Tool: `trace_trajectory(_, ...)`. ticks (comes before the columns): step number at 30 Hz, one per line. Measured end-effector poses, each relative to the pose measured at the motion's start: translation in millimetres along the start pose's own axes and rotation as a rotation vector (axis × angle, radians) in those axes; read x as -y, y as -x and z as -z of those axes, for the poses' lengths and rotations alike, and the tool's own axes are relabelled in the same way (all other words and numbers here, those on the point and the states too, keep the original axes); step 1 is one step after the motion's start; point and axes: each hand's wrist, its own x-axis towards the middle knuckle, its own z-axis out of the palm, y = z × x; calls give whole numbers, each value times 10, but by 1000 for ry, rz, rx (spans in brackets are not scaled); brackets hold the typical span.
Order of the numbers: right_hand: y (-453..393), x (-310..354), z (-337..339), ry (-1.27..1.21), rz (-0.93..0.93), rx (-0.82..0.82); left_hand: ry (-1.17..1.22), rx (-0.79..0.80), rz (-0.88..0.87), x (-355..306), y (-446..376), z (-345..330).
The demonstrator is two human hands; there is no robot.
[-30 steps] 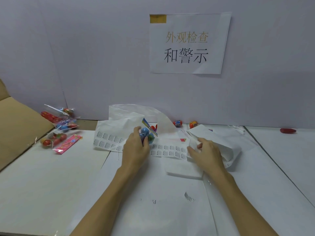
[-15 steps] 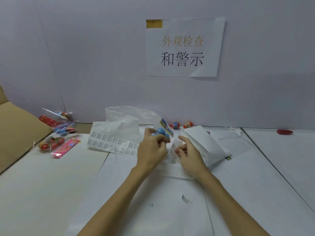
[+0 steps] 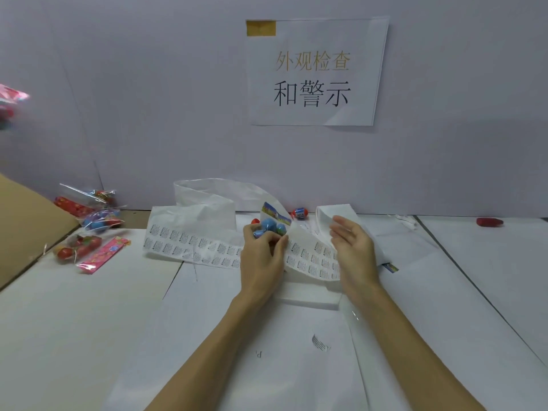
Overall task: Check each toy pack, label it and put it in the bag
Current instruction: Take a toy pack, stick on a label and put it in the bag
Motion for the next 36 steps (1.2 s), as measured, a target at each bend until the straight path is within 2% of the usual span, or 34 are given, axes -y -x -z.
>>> trace_trajectory(2, -24, 23, 68, -48, -4, -7, -32, -47, -27, -13, 14, 4)
trace_trajectory(5, -20, -18, 116, 244, 90, 16, -63, -112, -62, -53, 35, -4)
trace_trajectory(7, 1, -64, 89, 442, 131, 133, -61, -145, -102, -90, 55, 7)
trace_trajectory(9, 27, -90, 58, 525, 171, 274, -43, -164, -125, -100, 59, 34)
trace_trajectory(12, 42, -82, 39, 617, 314, 280, -16, -148, -90, -79, 52, 90)
trace_trajectory(15, 70, -77, 51, 638, 364, 235, -21, -101, -11, -92, 60, 149)
trace_trajectory(19, 136, -76, 33, 698, 380, 260, -321, -74, -305, -103, 52, 160)
trace_trajectory(21, 155, -73, 15, 694, 394, 249, -400, 15, -398, -86, 63, 139)
trace_trajectory(24, 177, -73, 17, 680, 389, 258, -464, 184, -362, -14, 81, 102)
trace_trajectory(31, 181, -79, 18, 679, 411, 284, -384, 137, -261, 23, 74, 50)
trace_trajectory(36, 191, -38, 44, 607, 396, 289, -384, 169, -189, 32, 50, 50)
